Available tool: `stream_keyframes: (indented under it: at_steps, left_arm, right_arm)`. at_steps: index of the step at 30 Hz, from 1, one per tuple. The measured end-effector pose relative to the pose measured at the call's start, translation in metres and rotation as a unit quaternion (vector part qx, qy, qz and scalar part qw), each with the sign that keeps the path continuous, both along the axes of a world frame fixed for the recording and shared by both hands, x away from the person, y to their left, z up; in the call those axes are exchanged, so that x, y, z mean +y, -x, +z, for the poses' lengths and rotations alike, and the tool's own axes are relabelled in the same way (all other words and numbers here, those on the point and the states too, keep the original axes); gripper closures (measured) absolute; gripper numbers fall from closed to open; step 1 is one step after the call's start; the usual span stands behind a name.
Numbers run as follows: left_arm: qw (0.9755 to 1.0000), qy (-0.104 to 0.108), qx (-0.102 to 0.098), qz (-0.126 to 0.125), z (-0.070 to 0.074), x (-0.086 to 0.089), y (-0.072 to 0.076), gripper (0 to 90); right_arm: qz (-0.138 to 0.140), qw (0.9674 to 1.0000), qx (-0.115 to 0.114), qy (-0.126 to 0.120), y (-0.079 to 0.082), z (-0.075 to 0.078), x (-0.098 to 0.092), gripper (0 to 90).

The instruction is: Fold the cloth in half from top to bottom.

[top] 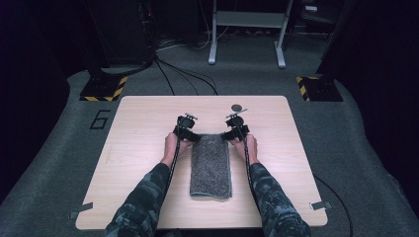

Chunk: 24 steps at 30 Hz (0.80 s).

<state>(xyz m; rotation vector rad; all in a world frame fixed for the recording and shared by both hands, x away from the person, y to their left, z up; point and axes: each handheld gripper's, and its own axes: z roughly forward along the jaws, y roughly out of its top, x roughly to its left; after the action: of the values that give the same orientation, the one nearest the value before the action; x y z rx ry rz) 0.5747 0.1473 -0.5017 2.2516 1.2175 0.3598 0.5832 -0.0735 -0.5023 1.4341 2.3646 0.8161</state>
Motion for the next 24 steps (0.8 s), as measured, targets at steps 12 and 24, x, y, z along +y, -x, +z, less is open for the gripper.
stream_keyframes:
  at_steps: [12, 24]
  left_arm:
    - [0.9997, 0.024, -0.002, 0.002, -0.002, -0.003, 0.006, 83.8]
    - [0.9989, 0.041, -0.023, 0.003, 0.011, 0.000, 0.012, 86.4]
  right_arm:
    - [0.023, 0.9997, -0.006, -0.005, 0.007, -0.001, 0.009, 84.9]
    - [0.021, 0.9990, -0.034, -0.021, 0.013, 0.011, 0.004, 87.0]
